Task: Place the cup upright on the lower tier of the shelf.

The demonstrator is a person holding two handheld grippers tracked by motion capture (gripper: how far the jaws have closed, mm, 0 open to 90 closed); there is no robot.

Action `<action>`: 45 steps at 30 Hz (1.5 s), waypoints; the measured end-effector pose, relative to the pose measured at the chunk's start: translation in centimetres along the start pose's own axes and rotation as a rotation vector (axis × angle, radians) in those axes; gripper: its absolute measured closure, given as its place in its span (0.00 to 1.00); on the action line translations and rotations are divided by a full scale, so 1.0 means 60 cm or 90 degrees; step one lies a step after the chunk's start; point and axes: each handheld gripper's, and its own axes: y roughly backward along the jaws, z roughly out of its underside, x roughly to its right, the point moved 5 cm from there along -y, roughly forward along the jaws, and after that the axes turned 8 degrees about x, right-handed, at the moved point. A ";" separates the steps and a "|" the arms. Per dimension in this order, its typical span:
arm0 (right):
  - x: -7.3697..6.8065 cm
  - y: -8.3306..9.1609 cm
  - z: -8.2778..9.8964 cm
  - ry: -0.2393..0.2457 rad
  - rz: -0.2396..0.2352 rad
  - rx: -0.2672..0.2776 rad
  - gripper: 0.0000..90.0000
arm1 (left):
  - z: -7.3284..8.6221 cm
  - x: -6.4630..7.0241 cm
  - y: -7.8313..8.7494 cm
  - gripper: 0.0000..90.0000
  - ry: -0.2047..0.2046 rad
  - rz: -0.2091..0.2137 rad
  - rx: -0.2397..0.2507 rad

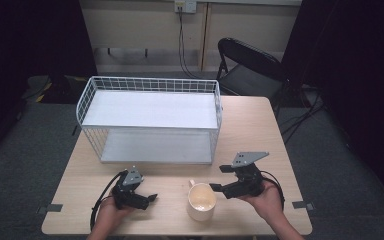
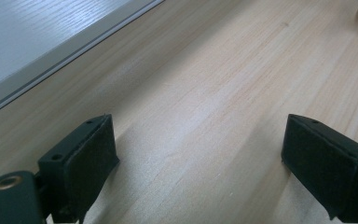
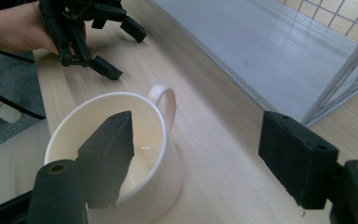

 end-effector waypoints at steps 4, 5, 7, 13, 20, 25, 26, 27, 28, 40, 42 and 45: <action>-0.008 -0.005 -0.002 0.002 -0.009 0.007 0.29 | 0.000 0.000 0.000 0.11 0.000 0.000 0.000; -0.009 -0.006 -0.002 0.000 -0.012 0.007 0.29 | 0.000 0.000 0.000 0.11 0.000 0.000 0.000; -0.013 -0.010 -0.001 0.001 -0.016 0.007 0.30 | 0.000 0.000 0.000 0.11 0.000 0.000 0.000; -0.022 -0.023 0.004 0.001 -0.029 0.008 0.33 | 0.000 0.000 0.000 0.11 0.000 0.000 0.000; -0.032 -0.035 0.015 0.007 -0.041 0.013 0.40 | 0.000 0.000 0.000 0.11 0.000 0.000 0.000; -0.036 -0.044 0.023 0.001 -0.045 0.011 0.45 | 0.000 0.000 0.000 0.11 0.000 0.000 0.000; -0.037 -0.046 0.025 0.004 -0.044 0.009 0.46 | 0.000 0.000 0.000 0.11 0.000 0.000 0.000; -0.038 -0.047 0.026 0.005 -0.043 0.008 0.47 | 0.000 0.000 0.000 0.11 0.000 0.000 0.000; -0.038 -0.049 0.027 0.004 -0.044 0.008 0.48 | 0.000 0.000 0.000 0.11 0.000 0.000 0.000; -0.039 -0.058 0.038 0.006 -0.023 0.003 0.63 | 0.000 0.000 0.000 0.11 0.000 0.000 0.000; -0.038 -0.058 0.040 0.006 -0.022 0.000 0.65 | 0.000 0.000 0.000 0.11 0.000 0.000 0.000; -0.037 -0.060 0.044 0.005 -0.019 -0.005 0.71 | 0.000 0.000 0.000 0.11 0.000 0.000 0.000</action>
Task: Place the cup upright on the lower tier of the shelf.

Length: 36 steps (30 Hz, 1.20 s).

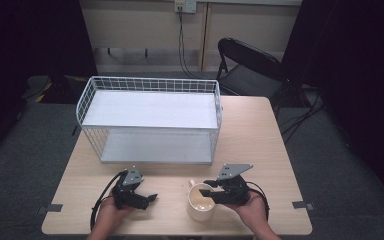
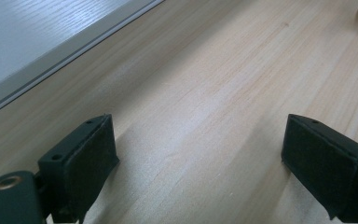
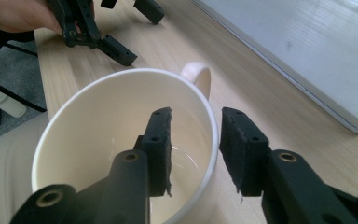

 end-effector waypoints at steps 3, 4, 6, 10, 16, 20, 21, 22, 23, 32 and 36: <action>0.002 -0.002 0.004 -0.007 0.002 -0.004 0.76 | 0.000 0.000 0.000 0.11 0.000 0.000 0.000; 0.002 -0.003 0.005 -0.007 0.004 -0.006 0.76 | 0.000 0.000 0.000 0.11 0.000 0.000 0.000; 0.002 -0.006 0.007 -0.009 0.007 -0.011 0.78 | 0.000 0.000 0.000 0.11 0.000 0.000 0.000; 0.001 -0.008 0.005 -0.002 0.021 -0.020 0.84 | 0.000 0.000 0.000 0.11 0.000 0.000 0.000; 0.002 -0.005 0.004 0.005 0.047 -0.019 0.89 | 0.000 0.000 0.000 0.11 0.000 0.000 0.000; 0.006 -0.001 0.004 0.000 0.050 -0.015 0.91 | 0.000 0.000 0.000 0.11 0.000 0.000 0.000; 0.006 -0.001 0.004 0.000 0.049 -0.015 0.91 | 0.000 0.000 0.000 0.11 0.000 0.000 0.000; 0.007 -0.001 0.004 -0.001 0.051 -0.015 0.91 | 0.000 0.000 0.000 0.11 0.000 0.000 0.000; 0.008 -0.001 0.004 -0.002 0.053 -0.013 0.91 | 0.000 0.000 0.000 0.11 0.000 0.000 0.000; 0.018 0.002 -0.003 -0.020 0.061 0.002 0.91 | 0.000 0.000 0.000 0.11 0.000 0.000 0.000; 0.021 0.003 -0.010 -0.020 0.072 0.011 0.91 | 0.000 0.000 0.000 0.11 0.000 0.000 0.000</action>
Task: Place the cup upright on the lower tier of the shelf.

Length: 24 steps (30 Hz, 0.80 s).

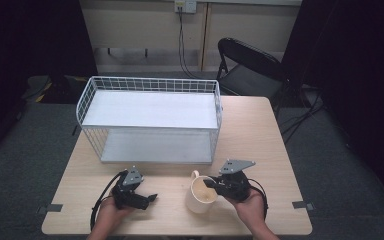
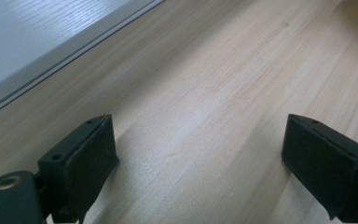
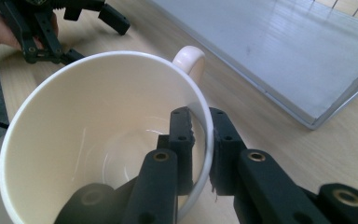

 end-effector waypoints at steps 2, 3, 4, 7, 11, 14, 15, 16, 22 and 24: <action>0.001 -0.001 -0.003 -0.002 0.001 0.001 0.91 | 0.000 0.000 0.000 0.11 0.000 0.000 0.000; 0.002 -0.001 -0.004 -0.004 0.003 0.000 0.91 | 0.000 0.000 0.000 0.11 0.000 0.000 0.000; 0.002 -0.001 -0.004 -0.004 0.003 0.000 0.91 | 0.000 0.000 0.000 0.11 0.000 0.000 0.000; 0.005 -0.004 -0.008 -0.002 0.010 0.000 0.91 | 0.000 0.000 0.000 0.11 0.000 0.000 0.000; 0.009 -0.004 -0.012 -0.007 0.010 0.002 0.91 | 0.000 0.000 0.000 0.11 0.000 0.000 0.000; 0.010 -0.005 -0.017 -0.005 0.013 0.002 0.91 | 0.000 0.000 0.000 0.10 0.000 0.000 0.000; 0.011 -0.006 -0.019 -0.005 0.016 0.004 0.91 | 0.000 0.000 0.000 0.11 0.000 0.000 0.000; 0.011 -0.006 -0.019 -0.007 0.015 0.004 0.91 | 0.000 0.000 0.000 0.11 0.000 0.000 0.000; 0.016 -0.009 -0.026 -0.010 0.018 0.005 0.91 | 0.000 0.000 0.000 0.10 0.000 0.000 -0.001; 0.018 -0.011 -0.028 -0.010 0.023 0.003 0.91 | 0.000 0.000 0.000 0.10 0.000 0.000 -0.001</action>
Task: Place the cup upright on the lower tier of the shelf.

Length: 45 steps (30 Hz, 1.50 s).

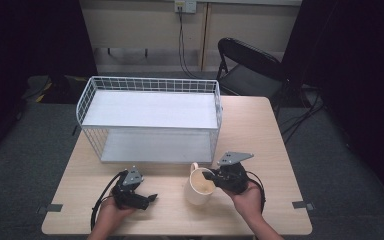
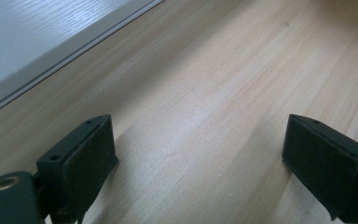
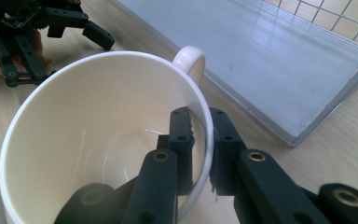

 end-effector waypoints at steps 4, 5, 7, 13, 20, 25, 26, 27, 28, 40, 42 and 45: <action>0.004 -0.003 -0.005 -0.001 0.007 0.003 0.91 | 0.000 0.000 0.000 0.10 0.000 0.000 0.000; 0.005 -0.003 -0.007 0.000 0.009 0.004 0.91 | 0.000 0.000 0.000 0.10 0.000 0.000 0.000; 0.007 -0.006 -0.009 0.001 0.013 0.004 0.91 | 0.000 0.000 0.000 0.10 0.000 0.000 0.000; 0.007 -0.015 -0.015 0.008 0.028 0.007 0.91 | 0.000 0.000 0.000 0.09 0.001 -0.001 -0.001; 0.007 -0.028 -0.025 0.010 0.037 0.013 0.91 | 0.000 0.000 0.000 0.09 0.001 -0.001 -0.001; 0.005 -0.039 -0.034 0.012 0.043 0.017 0.91 | 0.000 0.000 0.000 0.09 0.001 -0.001 -0.002; 0.005 -0.039 -0.034 0.012 0.043 0.017 0.91 | 0.000 0.000 0.000 0.09 0.001 -0.001 -0.002; 0.005 -0.043 -0.037 0.014 0.045 0.014 0.91 | 0.000 0.000 0.000 0.09 0.001 -0.001 -0.001; 0.004 -0.046 -0.038 0.016 0.048 0.014 0.91 | 0.000 0.000 0.000 0.09 0.001 -0.001 -0.001; 0.003 -0.061 -0.053 0.025 0.075 0.028 0.91 | 0.000 0.000 0.000 0.09 0.001 -0.001 -0.001; 0.003 -0.062 -0.054 0.024 0.075 0.027 0.91 | 0.000 0.000 0.000 0.09 0.001 -0.001 -0.001; 0.004 -0.066 -0.057 0.023 0.080 0.027 0.91 | 0.000 0.000 0.000 0.09 0.001 -0.001 -0.001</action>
